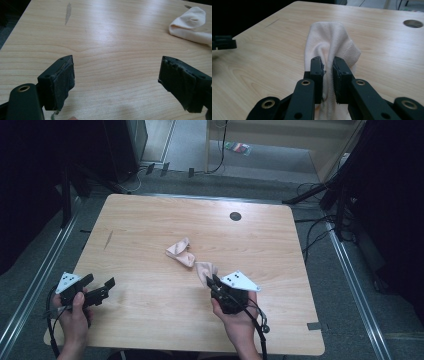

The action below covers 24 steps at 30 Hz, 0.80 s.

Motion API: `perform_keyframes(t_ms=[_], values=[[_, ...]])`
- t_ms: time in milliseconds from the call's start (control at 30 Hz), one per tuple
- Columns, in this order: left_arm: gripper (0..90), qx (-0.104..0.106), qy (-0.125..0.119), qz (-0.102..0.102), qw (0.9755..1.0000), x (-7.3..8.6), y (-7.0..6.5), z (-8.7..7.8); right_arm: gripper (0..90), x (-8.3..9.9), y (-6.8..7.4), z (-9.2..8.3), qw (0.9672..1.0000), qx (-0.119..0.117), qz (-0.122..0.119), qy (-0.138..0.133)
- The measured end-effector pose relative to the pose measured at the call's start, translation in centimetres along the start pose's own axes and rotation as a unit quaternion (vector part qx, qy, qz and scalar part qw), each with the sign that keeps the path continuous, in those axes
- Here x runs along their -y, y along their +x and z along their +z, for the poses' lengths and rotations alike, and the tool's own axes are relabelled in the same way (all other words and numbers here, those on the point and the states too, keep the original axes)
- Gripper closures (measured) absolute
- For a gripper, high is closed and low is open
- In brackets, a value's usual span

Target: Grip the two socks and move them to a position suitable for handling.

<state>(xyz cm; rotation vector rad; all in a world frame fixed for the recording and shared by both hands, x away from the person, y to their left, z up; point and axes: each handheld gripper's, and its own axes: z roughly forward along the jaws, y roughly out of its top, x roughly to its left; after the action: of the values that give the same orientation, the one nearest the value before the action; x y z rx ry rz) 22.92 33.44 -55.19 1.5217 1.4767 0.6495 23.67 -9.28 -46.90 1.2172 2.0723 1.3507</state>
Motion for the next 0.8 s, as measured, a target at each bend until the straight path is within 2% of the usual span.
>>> perform_keyframes(t_ms=[133,233,400,467,500,533,600,667,733,800], values=[[13.9,-0.005,-0.002,0.006,1.0000,0.0,-0.1,-0.2,80.1,0.9,1.1,1.0,0.9999,-0.008,-0.009,0.011],[14.0,-0.003,-0.008,-0.002,1.0000,-0.1,0.0,-0.3,80.1,1.7,1.8,1.9,0.9996,-0.011,-0.013,0.024],[14.0,-0.003,-0.010,0.010,0.9999,-0.3,-0.5,-0.3,79.0,2.9,2.8,3.1,0.9988,-0.008,-0.031,0.037],[13.9,0.002,-0.015,0.017,0.9997,-0.4,-1.3,-0.6,70.1,3.3,2.9,3.6,0.9989,-0.010,-0.025,0.038],[14.0,0.003,-0.017,0.018,0.9997,-0.4,-1.6,-0.7,59.7,3.4,3.0,3.8,0.9990,-0.014,-0.019,0.037],[14.0,0.009,-0.018,0.017,0.9997,-0.5,-1.9,-0.9,51.2,3.4,2.9,3.8,0.9990,-0.024,-0.013,0.035],[13.9,0.014,-0.019,0.026,0.9994,-0.5,-2.9,-1.1,44.4,2.7,2.5,3.1,0.9992,-0.036,0.002,0.016],[13.9,0.023,-0.020,0.035,0.9989,-0.6,-3.9,-1.1,43.7,1.8,1.7,2.1,0.9995,-0.029,0.004,-0.007],[13.9,0.032,-0.018,0.039,0.9986,-0.8,-5.0,-1.0,45.2,0.9,0.5,1.1,0.9994,-0.020,0.019,-0.023],[13.9,0.045,-0.015,0.041,0.9981,-1.1,-6.2,-0.6,48.5,0.4,-0.8,0.4,0.9991,-0.009,0.034,-0.026]])
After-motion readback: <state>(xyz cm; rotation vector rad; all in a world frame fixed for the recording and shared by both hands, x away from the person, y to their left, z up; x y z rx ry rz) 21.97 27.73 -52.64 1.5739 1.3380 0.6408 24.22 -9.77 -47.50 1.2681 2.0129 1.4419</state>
